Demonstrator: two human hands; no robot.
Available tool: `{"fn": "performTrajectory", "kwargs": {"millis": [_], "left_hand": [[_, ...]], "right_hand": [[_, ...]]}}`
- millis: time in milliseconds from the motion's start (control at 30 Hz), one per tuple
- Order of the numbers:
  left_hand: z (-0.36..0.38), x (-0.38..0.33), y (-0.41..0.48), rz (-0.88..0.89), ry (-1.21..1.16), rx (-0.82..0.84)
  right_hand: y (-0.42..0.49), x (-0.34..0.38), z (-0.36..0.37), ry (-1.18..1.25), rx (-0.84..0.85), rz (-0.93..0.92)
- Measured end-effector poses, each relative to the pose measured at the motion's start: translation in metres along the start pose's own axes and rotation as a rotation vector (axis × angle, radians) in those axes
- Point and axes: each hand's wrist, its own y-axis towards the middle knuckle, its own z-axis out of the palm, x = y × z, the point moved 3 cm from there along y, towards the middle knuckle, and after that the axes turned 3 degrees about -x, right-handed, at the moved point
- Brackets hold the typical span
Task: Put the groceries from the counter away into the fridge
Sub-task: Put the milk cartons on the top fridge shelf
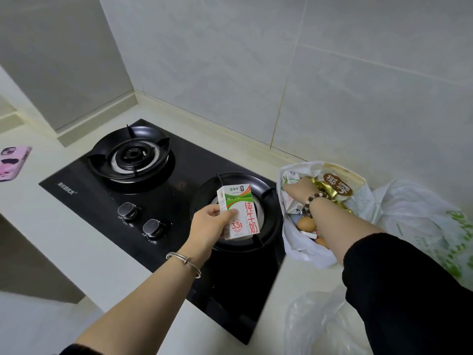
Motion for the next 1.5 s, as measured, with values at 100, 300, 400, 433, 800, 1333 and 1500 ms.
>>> {"fn": "performTrajectory", "kwargs": {"millis": [100, 300, 400, 433, 800, 1333, 1500], "left_hand": [[0.001, -0.006, -0.004, 0.002, 0.007, 0.005], [0.014, -0.023, -0.022, -0.025, -0.083, 0.021], [0.016, -0.026, -0.025, -0.034, -0.071, -0.015], [0.015, -0.026, -0.024, -0.021, -0.043, -0.025], [-0.039, -0.034, -0.047, 0.006, -0.168, -0.151], [-0.256, -0.017, -0.2, 0.126, -0.27, -0.641], [-0.324, 0.025, -0.302, 0.121, -0.407, -0.841]], "right_hand": [[-0.009, 0.001, -0.016, 0.029, 0.007, -0.003], [-0.036, -0.003, -0.046, -0.027, -0.062, -0.031], [-0.057, -0.001, -0.052, 0.018, -0.134, -0.03], [-0.064, 0.0, -0.054, 0.049, -0.154, -0.035], [-0.107, 0.049, 0.008, 0.897, 0.416, 0.003], [-0.283, 0.191, 0.172, 0.719, 1.021, -0.211], [-0.395, 0.218, 0.223, 0.606, 1.169, -0.254]]}}
